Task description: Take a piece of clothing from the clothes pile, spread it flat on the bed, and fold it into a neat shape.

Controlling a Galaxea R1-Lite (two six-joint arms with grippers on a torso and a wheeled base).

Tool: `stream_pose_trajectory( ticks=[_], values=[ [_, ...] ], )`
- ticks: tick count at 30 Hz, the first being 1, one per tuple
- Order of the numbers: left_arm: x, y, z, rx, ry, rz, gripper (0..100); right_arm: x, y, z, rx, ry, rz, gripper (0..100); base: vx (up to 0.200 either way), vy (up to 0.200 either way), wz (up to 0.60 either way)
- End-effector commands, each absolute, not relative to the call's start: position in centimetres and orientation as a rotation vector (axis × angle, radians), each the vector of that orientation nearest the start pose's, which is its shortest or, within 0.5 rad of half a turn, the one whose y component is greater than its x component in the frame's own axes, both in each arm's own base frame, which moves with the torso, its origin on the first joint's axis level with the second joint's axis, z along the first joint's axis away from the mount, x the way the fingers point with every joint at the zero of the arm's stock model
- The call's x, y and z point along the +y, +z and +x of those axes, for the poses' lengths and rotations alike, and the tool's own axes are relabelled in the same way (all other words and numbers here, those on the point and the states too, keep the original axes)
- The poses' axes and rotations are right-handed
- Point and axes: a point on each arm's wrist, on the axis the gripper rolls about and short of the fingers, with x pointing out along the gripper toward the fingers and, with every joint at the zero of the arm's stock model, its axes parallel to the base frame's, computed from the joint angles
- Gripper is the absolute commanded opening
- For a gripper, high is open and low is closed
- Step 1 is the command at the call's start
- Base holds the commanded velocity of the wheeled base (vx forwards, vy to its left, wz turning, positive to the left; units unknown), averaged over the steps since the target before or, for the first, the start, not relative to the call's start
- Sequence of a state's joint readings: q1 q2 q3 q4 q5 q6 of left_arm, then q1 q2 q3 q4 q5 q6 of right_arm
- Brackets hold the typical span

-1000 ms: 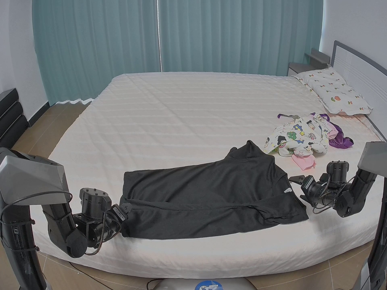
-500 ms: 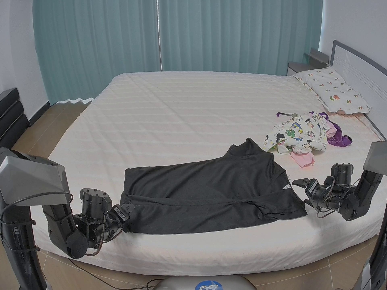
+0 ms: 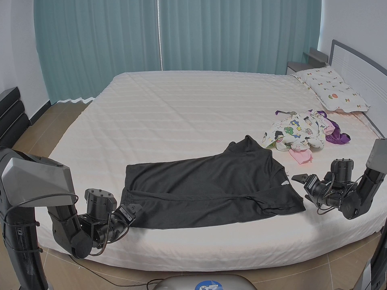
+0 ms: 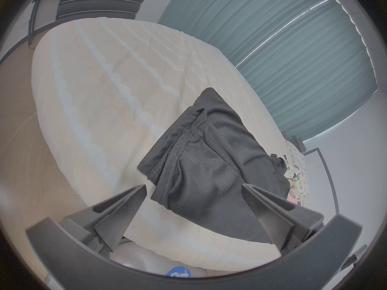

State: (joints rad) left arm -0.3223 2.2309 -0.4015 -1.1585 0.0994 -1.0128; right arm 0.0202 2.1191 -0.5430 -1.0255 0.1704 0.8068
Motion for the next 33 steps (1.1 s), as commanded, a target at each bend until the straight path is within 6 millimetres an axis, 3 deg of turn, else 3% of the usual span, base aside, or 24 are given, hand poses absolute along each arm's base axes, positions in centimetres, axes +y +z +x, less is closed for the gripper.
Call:
stream_pose_trajectory(
  ticks=[1, 5, 16, 17, 33],
  values=[
    [-9.4, -2.4, 28.4, 0.710, 0.147, -0.821, 100, 2.4, 3.9, 32.4, 0.576, -0.017, 0.805, 100, 0.000, 0.000, 0.00],
    [-9.4, -3.0, 28.7, 0.699, 0.175, -0.806, 100, 3.2, 4.5, 31.8, 0.599, -0.042, 0.793, 100, 0.000, 0.000, 0.00],
    [-9.4, -3.2, 29.6, 0.662, 0.208, -0.800, 100, 3.4, 3.6, 27.9, 0.673, -0.148, 0.807, 100, 0.000, 0.000, 0.00],
    [-9.2, -3.2, 29.7, 0.657, 0.213, -0.800, 0, 3.4, 2.8, 27.5, 0.707, -0.166, 0.824, 100, 0.000, 0.000, 0.00],
    [-8.2, -3.2, 28.9, 0.647, 0.272, -0.794, 0, 3.3, -0.9, 27.7, 0.805, -0.266, 0.827, 100, 0.000, 0.000, 0.00]
  ],
)
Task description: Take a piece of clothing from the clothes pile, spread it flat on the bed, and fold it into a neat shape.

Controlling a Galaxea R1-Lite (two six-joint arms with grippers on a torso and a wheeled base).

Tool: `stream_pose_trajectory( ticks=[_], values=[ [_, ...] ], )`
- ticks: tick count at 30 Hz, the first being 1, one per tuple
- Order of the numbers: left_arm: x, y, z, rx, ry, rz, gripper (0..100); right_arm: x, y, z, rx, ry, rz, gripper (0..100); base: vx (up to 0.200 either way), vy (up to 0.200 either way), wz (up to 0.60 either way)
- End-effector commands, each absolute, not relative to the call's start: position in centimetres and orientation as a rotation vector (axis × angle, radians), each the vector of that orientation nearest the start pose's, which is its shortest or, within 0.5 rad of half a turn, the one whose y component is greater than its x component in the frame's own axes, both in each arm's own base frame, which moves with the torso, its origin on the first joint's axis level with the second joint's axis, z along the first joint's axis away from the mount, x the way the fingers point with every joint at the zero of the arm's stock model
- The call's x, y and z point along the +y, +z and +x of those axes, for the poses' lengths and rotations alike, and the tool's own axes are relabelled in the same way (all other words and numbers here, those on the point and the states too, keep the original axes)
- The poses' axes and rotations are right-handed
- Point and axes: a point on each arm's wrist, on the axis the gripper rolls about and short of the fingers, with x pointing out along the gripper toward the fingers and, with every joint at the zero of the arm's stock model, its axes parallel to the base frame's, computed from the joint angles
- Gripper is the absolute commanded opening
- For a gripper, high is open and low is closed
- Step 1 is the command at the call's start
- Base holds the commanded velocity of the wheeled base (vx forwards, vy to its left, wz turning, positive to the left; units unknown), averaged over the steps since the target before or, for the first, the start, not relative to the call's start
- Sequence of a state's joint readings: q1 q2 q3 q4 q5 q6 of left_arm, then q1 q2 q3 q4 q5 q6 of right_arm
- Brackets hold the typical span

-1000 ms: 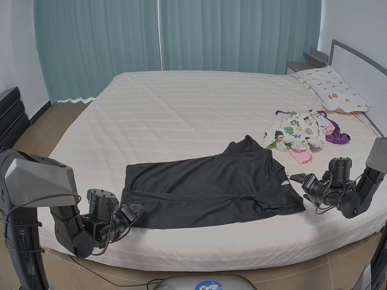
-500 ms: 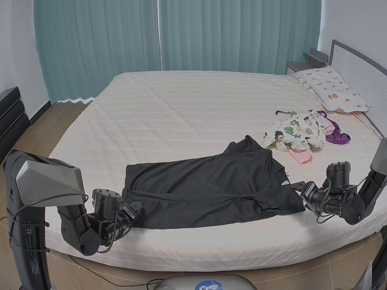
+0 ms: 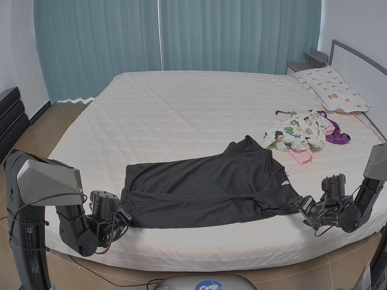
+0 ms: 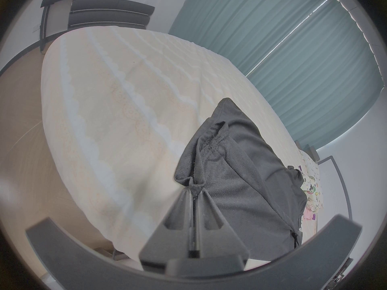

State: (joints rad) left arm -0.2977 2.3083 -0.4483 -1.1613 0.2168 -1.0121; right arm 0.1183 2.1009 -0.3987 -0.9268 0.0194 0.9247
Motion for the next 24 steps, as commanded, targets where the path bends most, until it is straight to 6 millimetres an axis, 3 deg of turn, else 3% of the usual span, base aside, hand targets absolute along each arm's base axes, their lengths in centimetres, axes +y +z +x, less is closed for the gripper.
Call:
stream_pose_trajectory(
  ticks=[1, 12, 24],
  values=[
    [-8.2, -3.2, 28.9, 0.648, 0.275, -0.794, 0, 3.3, -1.0, 27.8, 0.805, -0.271, 0.823, 100, 0.000, 0.000, 0.00],
    [-8.2, -3.0, 28.9, 0.637, 0.269, -0.801, 0, 3.8, -1.5, 30.4, 0.745, -0.271, 0.897, 100, 0.000, 0.000, 0.00],
    [-8.1, -3.0, 28.9, 0.637, 0.271, -0.801, 0, 4.5, -2.2, 31.8, 0.727, -0.256, 0.916, 100, 0.000, 0.000, 0.00]
  ],
)
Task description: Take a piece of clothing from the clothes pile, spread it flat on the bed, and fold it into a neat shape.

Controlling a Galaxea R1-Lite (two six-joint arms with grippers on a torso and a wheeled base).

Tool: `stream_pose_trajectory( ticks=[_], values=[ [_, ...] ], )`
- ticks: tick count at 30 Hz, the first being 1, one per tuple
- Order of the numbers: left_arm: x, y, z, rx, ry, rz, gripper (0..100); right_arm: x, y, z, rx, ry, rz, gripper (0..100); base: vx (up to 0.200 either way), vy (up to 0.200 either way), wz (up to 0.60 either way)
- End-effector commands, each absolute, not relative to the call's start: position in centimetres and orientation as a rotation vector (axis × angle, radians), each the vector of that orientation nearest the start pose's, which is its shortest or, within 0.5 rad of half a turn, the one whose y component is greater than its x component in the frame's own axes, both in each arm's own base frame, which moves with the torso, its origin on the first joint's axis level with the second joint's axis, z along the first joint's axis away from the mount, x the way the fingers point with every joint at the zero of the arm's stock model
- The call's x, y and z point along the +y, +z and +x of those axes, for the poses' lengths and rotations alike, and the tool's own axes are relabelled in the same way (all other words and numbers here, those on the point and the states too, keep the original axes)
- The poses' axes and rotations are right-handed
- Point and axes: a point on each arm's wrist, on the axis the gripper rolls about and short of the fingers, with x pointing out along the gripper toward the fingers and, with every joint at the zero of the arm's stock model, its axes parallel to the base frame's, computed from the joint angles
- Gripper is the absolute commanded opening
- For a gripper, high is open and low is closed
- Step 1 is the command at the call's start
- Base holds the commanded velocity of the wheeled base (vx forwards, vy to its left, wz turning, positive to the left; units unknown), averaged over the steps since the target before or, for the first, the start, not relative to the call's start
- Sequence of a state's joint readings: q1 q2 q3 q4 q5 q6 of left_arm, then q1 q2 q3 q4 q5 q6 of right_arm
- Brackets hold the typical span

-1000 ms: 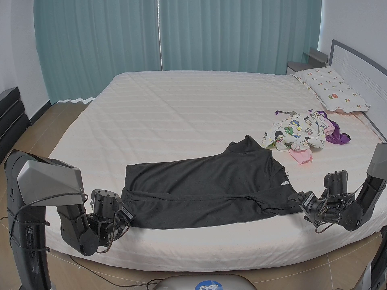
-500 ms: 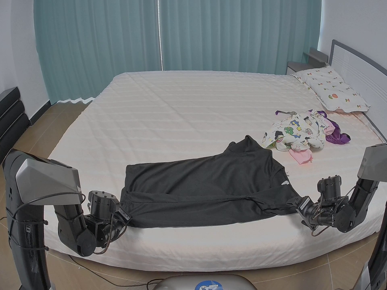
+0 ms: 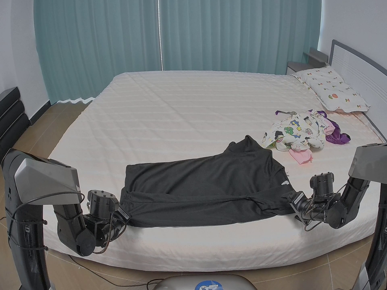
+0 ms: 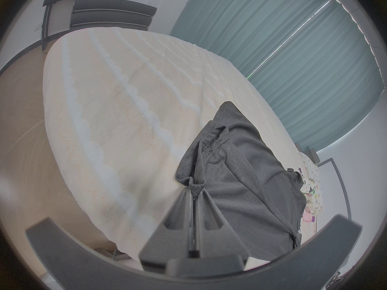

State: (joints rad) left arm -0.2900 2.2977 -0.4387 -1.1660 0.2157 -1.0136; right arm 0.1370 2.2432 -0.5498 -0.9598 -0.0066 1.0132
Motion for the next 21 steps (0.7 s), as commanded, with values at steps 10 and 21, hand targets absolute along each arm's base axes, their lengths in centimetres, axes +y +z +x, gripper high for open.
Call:
stream_pose_trajectory(
  ticks=[10, 21],
  values=[
    [-8.1, -2.9, 29.0, 0.636, 0.270, -0.802, 0, 4.5, -2.7, 32.3, 0.683, -0.236, 0.934, 0, 0.000, 0.000, 0.00],
    [-8.1, -3.0, 29.0, 0.636, 0.272, -0.802, 0, 4.3, -1.7, 31.3, 0.664, -0.263, 0.922, 0, 0.000, 0.000, 0.00]
  ],
)
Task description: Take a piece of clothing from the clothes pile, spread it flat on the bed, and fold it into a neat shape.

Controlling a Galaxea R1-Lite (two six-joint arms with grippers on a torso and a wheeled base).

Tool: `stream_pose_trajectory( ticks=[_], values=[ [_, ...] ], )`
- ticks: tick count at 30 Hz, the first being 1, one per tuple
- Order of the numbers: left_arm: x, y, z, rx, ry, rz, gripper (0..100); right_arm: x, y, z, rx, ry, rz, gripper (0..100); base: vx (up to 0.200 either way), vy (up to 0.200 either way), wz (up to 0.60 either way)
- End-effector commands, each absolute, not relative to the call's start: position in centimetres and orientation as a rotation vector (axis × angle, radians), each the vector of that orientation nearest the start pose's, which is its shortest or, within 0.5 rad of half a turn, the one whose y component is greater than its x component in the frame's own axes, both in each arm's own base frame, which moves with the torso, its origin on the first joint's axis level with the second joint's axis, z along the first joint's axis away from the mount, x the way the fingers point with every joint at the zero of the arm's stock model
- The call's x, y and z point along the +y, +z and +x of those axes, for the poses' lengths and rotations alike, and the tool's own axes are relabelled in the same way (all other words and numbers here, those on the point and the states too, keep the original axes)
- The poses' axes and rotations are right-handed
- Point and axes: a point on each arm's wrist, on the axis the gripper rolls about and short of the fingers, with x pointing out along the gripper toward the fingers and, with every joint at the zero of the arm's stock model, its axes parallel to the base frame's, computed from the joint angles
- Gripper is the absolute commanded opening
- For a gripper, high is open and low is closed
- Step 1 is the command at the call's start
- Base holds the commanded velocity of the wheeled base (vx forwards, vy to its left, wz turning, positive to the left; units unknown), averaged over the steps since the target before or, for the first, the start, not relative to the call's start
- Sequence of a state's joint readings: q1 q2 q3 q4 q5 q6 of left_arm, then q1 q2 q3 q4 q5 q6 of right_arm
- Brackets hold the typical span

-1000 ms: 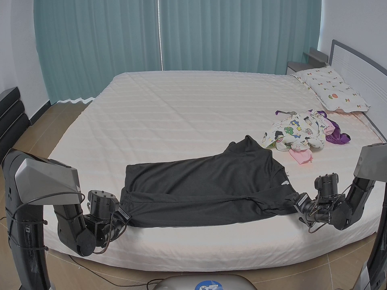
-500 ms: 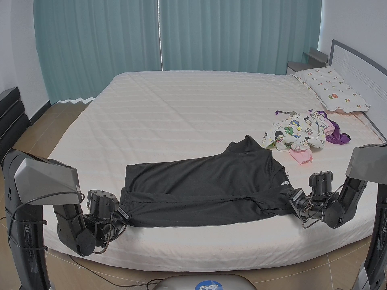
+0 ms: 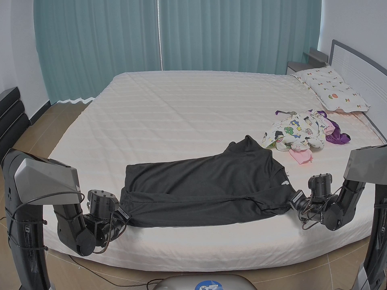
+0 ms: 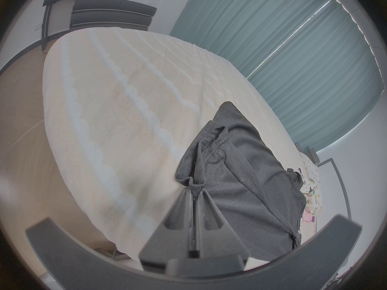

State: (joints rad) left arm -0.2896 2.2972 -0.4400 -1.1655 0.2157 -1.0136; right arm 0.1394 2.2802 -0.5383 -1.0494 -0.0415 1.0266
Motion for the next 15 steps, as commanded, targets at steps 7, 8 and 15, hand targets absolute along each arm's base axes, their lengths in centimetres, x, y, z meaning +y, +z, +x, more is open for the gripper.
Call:
stream_pose_trajectory(
  ticks=[7, 8, 15],
  values=[
    [-7.6, -1.7, 28.4, 0.613, 0.266, -0.807, 0, 4.0, 0.0, 29.3, 0.658, -0.256, 0.915, 0, 0.000, 0.000, 0.00],
    [-7.5, -1.5, 28.4, 0.610, 0.265, -0.806, 0, 4.0, 0.3, 29.1, 0.655, -0.254, 0.914, 0, 0.000, 0.000, 0.00],
    [-6.9, -1.5, 27.8, 0.629, 0.268, -0.742, 0, 3.8, 0.8, 27.8, 0.684, -0.255, 0.871, 0, 0.000, 0.000, 0.00]
  ],
)
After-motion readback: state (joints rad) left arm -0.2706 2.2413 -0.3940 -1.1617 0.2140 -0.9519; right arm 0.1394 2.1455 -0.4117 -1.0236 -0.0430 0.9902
